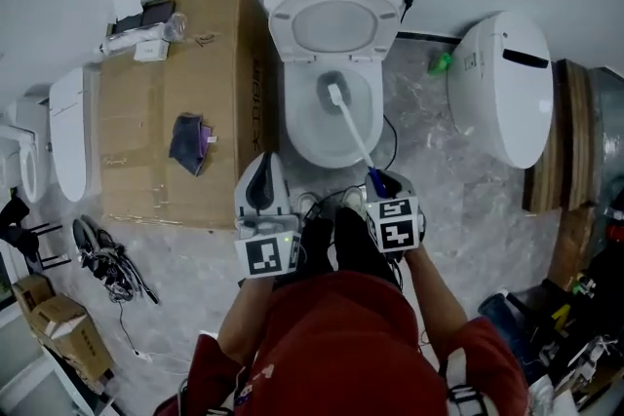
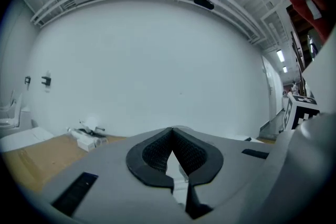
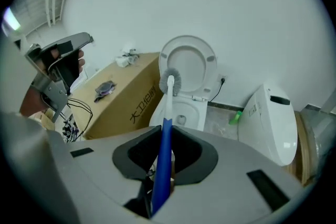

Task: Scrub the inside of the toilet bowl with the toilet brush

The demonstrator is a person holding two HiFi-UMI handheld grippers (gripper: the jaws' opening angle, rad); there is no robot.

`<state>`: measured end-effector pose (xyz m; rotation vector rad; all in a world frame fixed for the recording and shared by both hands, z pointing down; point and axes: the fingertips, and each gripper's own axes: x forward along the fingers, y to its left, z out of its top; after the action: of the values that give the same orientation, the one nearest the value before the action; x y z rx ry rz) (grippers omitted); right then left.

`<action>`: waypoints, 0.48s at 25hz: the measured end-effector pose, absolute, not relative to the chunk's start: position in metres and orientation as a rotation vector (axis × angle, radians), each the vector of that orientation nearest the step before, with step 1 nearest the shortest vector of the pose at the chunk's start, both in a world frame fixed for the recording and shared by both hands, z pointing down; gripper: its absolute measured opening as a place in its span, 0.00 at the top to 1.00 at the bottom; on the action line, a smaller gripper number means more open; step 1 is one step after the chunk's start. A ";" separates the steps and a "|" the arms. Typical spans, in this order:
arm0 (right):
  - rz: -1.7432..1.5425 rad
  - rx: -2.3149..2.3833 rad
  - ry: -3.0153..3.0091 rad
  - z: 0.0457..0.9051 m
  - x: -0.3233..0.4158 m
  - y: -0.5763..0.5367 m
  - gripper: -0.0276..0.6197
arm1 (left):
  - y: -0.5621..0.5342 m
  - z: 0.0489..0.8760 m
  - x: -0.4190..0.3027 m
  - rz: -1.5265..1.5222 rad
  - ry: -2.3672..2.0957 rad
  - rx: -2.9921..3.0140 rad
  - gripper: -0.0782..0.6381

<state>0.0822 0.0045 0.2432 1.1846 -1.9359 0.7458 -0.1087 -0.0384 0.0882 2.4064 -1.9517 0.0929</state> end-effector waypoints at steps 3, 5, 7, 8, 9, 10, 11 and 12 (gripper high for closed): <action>0.703 1.250 -1.998 0.189 0.087 0.000 0.86 | -0.036 0.036 -0.115 0.013 -1.994 2.427 0.87; 0.675 1.299 -2.049 0.155 0.088 -0.008 0.86 | -0.036 0.008 -0.119 -0.019 -2.020 2.456 0.87; 0.633 1.356 -2.108 0.124 0.087 -0.021 0.86 | -0.039 -0.018 -0.120 -0.052 -2.040 2.507 0.87; 0.604 1.380 -2.136 0.110 0.086 -0.027 0.86 | -0.039 -0.028 -0.121 -0.071 -2.047 2.525 0.87; 0.571 1.401 -2.161 0.097 0.084 -0.031 0.86 | -0.037 -0.037 -0.122 -0.088 -2.054 2.538 0.87; 0.534 1.420 -2.184 0.085 0.081 -0.034 0.86 | -0.035 -0.044 -0.124 -0.103 -2.061 2.548 0.87; 0.497 1.441 -2.206 0.073 0.079 -0.039 0.86 | -0.035 -0.050 -0.125 -0.116 -2.068 2.559 0.87; 0.462 1.464 -2.226 0.061 0.078 -0.043 0.86 | -0.034 -0.054 -0.126 -0.127 -2.072 2.568 0.87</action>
<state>0.0777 -0.0434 0.0614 1.4636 -2.2255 0.4620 -0.1261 -0.0343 -0.0543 2.5676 -2.0721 -0.1265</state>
